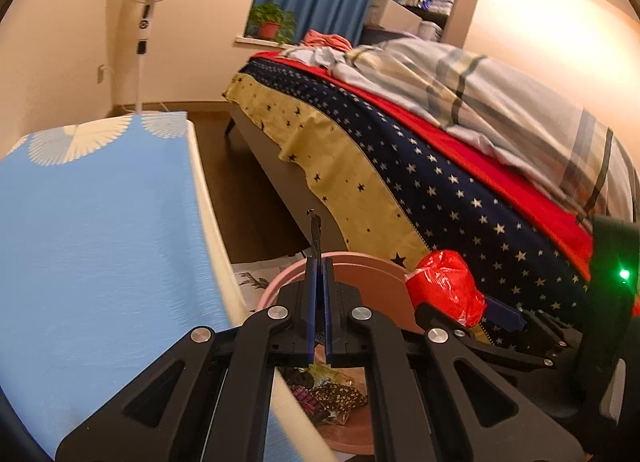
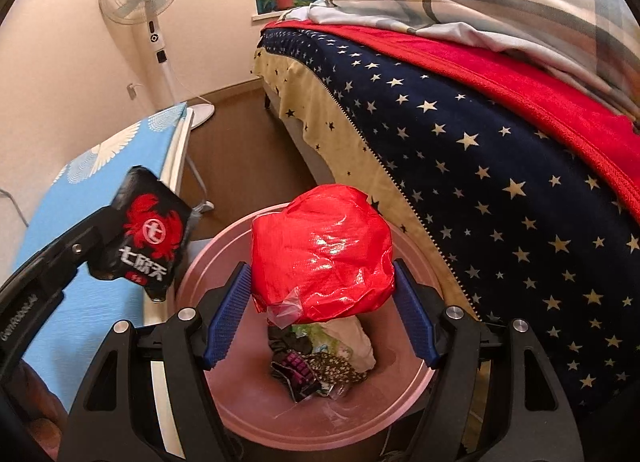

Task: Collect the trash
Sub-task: 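Open both tools to drop the snack bag and red bag into the bin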

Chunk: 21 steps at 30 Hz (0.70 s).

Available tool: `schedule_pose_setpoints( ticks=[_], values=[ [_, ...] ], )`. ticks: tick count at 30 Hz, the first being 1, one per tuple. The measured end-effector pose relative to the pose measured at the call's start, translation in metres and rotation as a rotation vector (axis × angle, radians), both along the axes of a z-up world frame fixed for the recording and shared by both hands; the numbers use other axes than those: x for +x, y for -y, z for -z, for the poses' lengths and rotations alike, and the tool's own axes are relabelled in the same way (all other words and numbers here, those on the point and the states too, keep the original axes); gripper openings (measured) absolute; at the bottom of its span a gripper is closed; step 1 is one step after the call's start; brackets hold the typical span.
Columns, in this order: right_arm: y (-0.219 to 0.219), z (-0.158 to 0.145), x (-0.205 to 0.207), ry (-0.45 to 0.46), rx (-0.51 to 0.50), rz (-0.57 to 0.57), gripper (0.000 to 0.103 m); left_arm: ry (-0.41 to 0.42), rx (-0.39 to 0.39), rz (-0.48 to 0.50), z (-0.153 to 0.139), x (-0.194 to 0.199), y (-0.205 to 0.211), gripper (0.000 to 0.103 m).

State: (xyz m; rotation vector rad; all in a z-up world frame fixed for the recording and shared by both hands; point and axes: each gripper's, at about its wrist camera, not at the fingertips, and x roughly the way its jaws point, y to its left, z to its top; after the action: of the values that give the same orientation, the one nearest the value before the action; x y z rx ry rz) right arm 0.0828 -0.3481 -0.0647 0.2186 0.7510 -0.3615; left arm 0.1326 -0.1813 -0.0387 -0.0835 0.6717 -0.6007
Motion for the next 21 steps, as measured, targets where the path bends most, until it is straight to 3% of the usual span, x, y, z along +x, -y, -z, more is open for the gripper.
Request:
schedule_pose_setpoints(
  ticks=[12, 15, 21],
  values=[
    [0.006, 0.016, 0.006, -0.030, 0.010, 0.044, 0.073, -0.060, 0.003, 0.069, 0.017, 0.009, 0.022, 0.007],
    [0.007, 0.015, 0.005, -0.025, 0.011, 0.043, 0.074, -0.068, -0.029, 0.062, 0.014, 0.011, 0.017, 0.011],
    [0.006, 0.000, -0.004, 0.022, 0.019, 0.038, 0.074, -0.047, -0.061, 0.047, -0.003, 0.005, 0.004, 0.011]
  ],
)
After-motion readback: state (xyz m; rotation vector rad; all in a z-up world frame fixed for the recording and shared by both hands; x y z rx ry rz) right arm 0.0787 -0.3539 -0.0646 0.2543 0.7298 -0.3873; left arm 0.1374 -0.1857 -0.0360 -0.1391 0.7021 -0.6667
